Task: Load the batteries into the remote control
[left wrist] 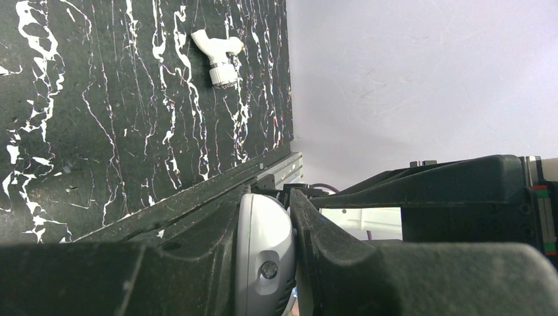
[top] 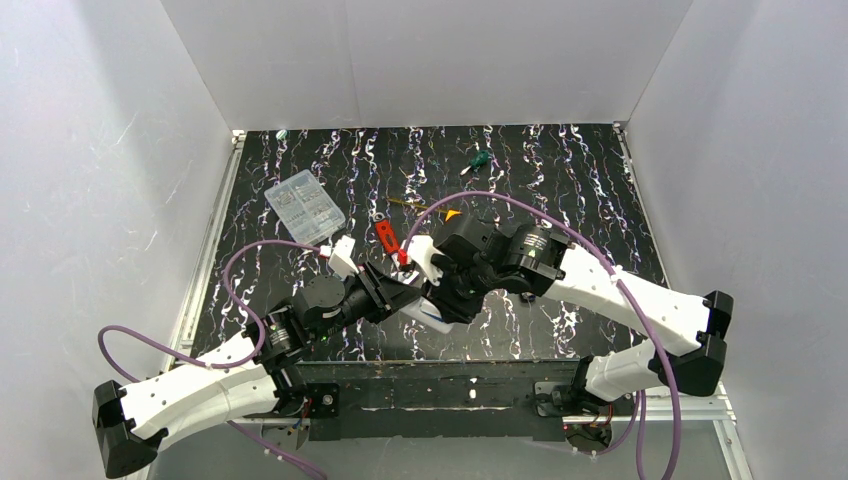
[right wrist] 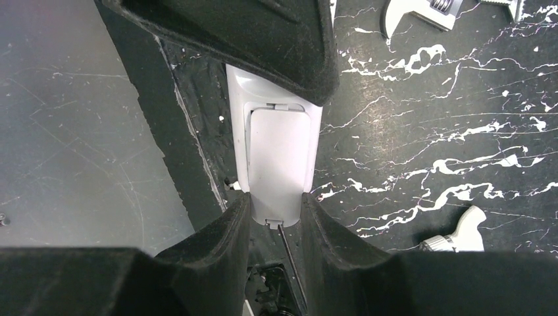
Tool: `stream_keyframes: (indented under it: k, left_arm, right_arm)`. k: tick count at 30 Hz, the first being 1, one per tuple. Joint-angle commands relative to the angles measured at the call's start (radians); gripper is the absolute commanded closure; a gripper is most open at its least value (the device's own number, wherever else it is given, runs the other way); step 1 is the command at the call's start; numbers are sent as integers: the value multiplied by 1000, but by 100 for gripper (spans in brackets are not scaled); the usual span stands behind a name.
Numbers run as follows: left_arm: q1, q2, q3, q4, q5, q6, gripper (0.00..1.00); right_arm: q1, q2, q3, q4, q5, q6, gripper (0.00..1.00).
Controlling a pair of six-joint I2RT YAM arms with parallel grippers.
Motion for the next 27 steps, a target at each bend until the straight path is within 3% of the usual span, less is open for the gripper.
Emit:
stream_keyframes:
  k: [1,27]
  left_arm:
    - [2,-9,35,56,-24,-5,100]
    - [3,-15,29,74,-22,-9,100]
  right_arm:
    - [6,5,48,30,-20,12,77]
    - [6,58,90,35,-38,49,77]
